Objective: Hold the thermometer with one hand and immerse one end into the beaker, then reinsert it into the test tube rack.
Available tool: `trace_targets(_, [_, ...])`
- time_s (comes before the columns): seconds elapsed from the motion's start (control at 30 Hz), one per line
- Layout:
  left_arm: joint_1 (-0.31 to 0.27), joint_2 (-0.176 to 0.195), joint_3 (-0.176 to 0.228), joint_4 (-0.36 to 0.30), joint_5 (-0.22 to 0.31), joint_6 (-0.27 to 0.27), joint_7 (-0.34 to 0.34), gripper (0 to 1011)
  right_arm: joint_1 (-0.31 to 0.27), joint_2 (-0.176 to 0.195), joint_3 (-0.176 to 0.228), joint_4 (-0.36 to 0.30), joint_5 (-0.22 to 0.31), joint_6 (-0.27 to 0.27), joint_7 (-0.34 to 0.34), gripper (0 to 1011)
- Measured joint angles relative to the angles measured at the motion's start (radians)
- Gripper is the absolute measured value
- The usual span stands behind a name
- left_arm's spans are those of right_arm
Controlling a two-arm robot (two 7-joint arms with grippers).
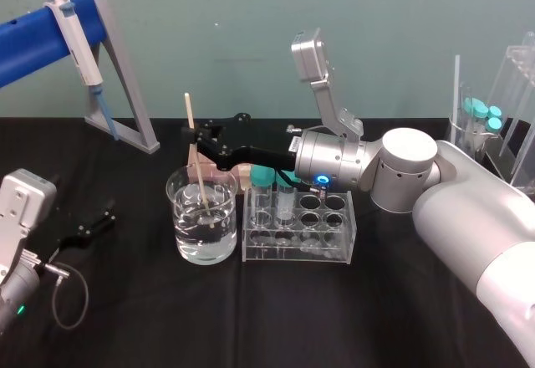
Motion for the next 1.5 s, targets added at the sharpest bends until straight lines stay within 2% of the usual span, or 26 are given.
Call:
trace_targets(1.07, [0.000,0.000,0.000,0.000,0.000,0.000,0.000,1004,-0.001,-0.001,0.005,-0.001,0.001,0.000,0.003,53])
trace_targets(1.33, [0.000,0.000,0.000,0.000,0.000,0.000,0.000,1004,-0.008,0.000,0.016,-0.027,0.008,-0.001,0.009,53])
trace_targets(1.5, [0.000,0.000,0.000,0.000,0.000,0.000,0.000,1004,-0.016,0.012,0.025,-0.068,0.015,0.006,0.002,53])
